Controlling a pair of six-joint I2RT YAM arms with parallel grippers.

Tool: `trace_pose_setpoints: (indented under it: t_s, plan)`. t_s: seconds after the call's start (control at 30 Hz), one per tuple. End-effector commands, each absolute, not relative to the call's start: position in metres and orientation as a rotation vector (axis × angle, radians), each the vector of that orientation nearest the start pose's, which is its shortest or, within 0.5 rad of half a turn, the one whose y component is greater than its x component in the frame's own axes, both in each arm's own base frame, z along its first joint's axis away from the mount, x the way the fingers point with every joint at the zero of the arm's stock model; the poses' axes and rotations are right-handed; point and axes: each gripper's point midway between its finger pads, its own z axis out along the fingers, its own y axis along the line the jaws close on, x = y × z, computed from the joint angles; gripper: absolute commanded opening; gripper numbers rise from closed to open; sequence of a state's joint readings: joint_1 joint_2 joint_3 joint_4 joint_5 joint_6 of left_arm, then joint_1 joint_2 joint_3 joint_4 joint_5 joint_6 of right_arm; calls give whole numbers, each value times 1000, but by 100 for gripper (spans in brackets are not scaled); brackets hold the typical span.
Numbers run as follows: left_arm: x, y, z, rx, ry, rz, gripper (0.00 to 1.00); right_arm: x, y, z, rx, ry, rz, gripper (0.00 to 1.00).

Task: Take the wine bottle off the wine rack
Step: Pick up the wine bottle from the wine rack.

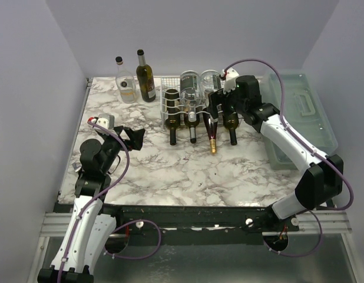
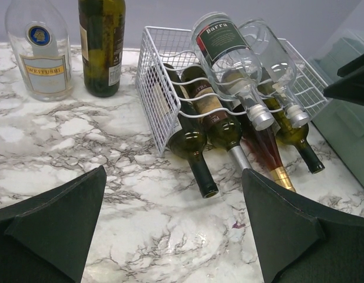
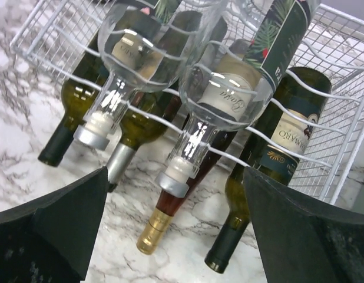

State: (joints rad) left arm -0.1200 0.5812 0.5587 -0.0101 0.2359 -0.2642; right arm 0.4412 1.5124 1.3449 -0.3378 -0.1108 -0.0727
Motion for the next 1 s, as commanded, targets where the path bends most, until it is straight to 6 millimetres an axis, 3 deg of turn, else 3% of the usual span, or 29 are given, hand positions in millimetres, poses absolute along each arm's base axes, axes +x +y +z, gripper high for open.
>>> trace_pose_setpoints:
  t_s: [0.0,0.3,0.47,0.57,0.97]
  plan:
    - [275,-91,273,97,1615,-509,99,421,218,229,-454,2019,344,100]
    - [275,-92,272,100,1618,-513,99,448,202,190,-188,2108,203,98]
    - [277,-94,268,103,1635,-523,99,455,206,171,-156,2130,204,90]
    - [278,-93,267,104,1640,-519,99,460,211,167,-160,2136,218,81]
    - [277,-93,269,105,1638,-519,99,477,216,155,-119,2123,212,63]
